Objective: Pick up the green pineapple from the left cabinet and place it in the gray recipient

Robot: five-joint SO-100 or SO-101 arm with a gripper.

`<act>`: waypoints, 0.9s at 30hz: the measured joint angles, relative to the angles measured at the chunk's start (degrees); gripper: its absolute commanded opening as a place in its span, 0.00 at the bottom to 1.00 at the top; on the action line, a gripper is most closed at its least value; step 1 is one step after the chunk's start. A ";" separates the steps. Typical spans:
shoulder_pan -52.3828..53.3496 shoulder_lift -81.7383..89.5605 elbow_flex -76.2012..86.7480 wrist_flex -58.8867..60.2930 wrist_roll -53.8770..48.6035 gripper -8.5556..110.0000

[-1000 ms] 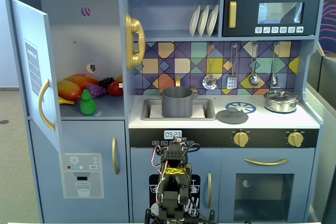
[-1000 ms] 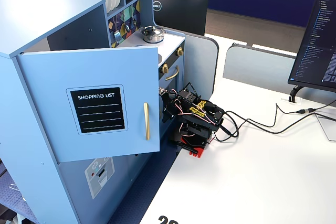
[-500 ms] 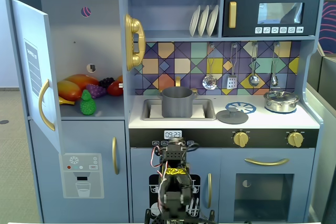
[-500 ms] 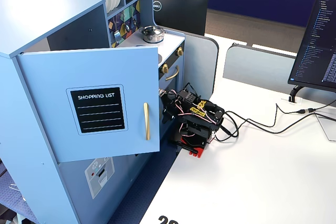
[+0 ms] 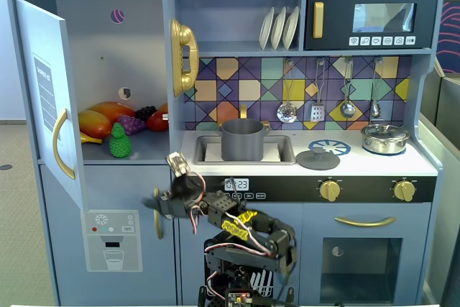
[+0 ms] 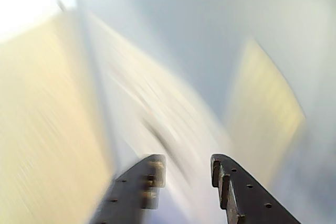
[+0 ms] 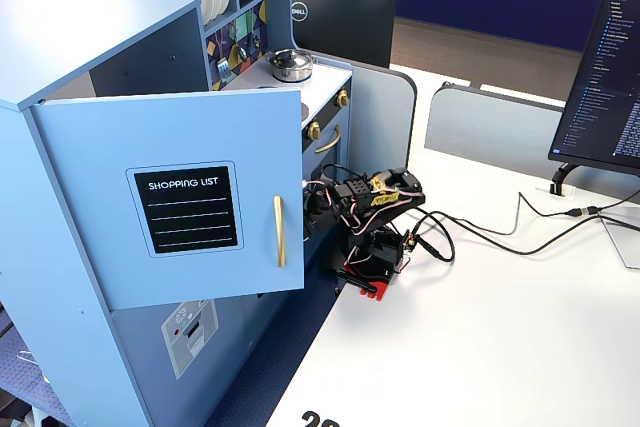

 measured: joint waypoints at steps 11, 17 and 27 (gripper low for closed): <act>4.48 -16.35 -16.00 -14.33 -0.79 0.37; 8.17 -23.64 -19.51 -20.48 -0.79 0.39; 9.23 -35.68 -27.60 -26.28 -0.26 0.42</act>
